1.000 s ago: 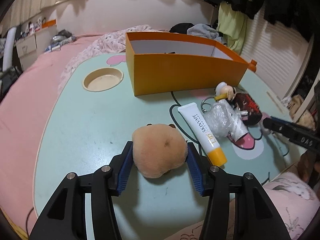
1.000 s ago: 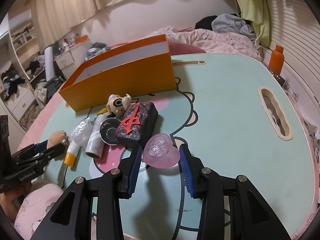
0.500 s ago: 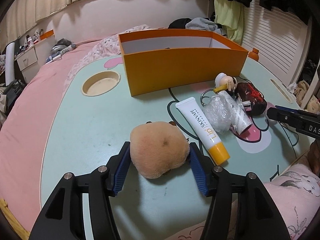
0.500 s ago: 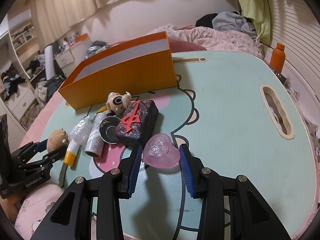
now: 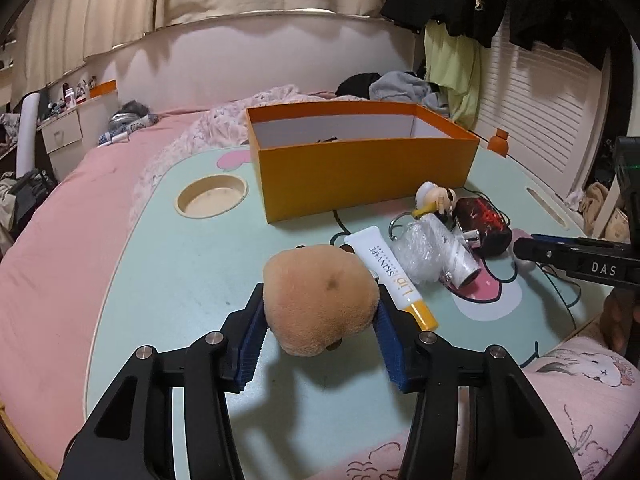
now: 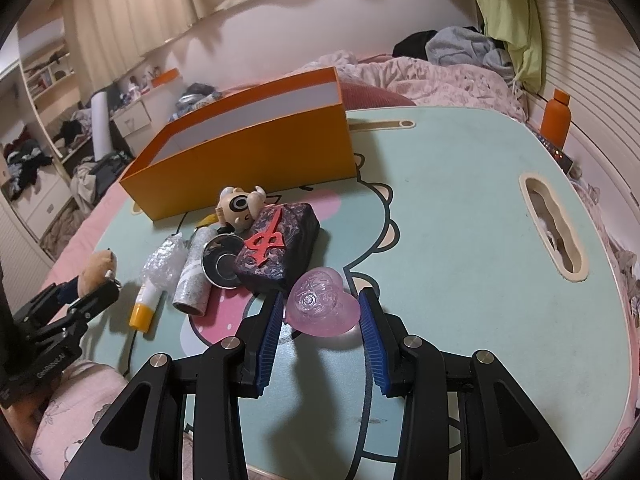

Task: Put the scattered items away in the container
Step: 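Hold the plush toy in the left tool while the right tool holds the heart gem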

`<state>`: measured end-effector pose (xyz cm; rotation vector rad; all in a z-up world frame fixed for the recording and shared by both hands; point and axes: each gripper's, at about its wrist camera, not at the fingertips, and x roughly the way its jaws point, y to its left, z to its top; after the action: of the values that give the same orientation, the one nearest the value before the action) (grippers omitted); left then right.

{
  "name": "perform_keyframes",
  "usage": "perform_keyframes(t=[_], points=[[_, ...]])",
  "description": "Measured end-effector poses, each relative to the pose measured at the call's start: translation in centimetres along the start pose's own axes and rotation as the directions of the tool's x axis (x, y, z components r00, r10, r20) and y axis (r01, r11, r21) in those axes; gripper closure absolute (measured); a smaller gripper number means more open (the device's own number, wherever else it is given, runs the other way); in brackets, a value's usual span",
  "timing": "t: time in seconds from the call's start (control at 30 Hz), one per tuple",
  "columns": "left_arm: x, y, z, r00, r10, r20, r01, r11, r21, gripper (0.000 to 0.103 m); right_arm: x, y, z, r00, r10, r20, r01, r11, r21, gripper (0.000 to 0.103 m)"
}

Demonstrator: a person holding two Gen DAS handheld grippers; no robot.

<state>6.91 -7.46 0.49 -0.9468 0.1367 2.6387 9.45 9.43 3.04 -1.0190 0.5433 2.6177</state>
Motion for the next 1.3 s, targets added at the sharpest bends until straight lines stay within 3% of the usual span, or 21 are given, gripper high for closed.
perform_keyframes(t=[1.3], points=[[0.30,-0.15,0.11,1.000,-0.011,-0.007,0.011,1.000,0.010,0.051,0.00,0.13,0.05,1.000,-0.001,0.001,0.001,1.000,-0.015,0.065]])
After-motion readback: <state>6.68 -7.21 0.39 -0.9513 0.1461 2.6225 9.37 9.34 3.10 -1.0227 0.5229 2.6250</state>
